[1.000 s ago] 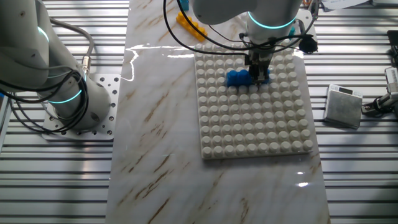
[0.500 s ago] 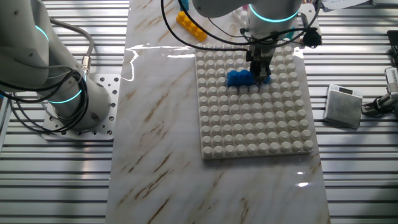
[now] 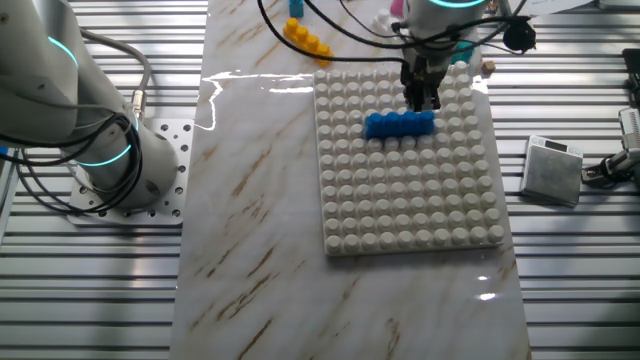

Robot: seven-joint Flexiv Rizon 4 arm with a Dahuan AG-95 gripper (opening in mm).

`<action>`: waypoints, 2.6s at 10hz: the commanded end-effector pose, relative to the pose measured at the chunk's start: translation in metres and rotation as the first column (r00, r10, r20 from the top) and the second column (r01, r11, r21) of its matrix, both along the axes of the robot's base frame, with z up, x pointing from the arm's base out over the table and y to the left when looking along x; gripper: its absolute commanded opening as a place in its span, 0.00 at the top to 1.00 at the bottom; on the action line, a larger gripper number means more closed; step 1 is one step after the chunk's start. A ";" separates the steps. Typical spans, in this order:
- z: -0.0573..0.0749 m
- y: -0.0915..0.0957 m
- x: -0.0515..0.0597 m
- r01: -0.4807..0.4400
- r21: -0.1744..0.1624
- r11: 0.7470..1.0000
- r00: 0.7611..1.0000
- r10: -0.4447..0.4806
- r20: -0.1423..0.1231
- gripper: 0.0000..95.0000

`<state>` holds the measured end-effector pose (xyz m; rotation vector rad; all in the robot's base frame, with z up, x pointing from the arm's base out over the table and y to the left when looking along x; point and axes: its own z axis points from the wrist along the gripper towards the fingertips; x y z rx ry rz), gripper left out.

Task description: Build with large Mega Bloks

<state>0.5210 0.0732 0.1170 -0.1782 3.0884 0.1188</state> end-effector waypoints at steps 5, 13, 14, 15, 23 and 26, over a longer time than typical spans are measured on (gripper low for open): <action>-0.017 0.001 -0.014 0.009 0.000 1.000 1.000 -0.009 0.012 1.00; -0.035 0.004 -0.022 -0.002 -0.004 1.000 1.000 0.002 0.021 1.00; -0.039 0.004 -0.022 -0.006 -0.004 1.000 1.000 0.006 0.023 1.00; -0.041 0.005 -0.022 -0.009 -0.004 1.000 1.000 0.009 0.024 1.00; -0.047 0.008 -0.025 -0.020 -0.009 1.000 0.999 0.021 0.026 1.00; -0.042 0.006 -0.025 -0.020 -0.006 1.000 1.000 0.020 0.023 1.00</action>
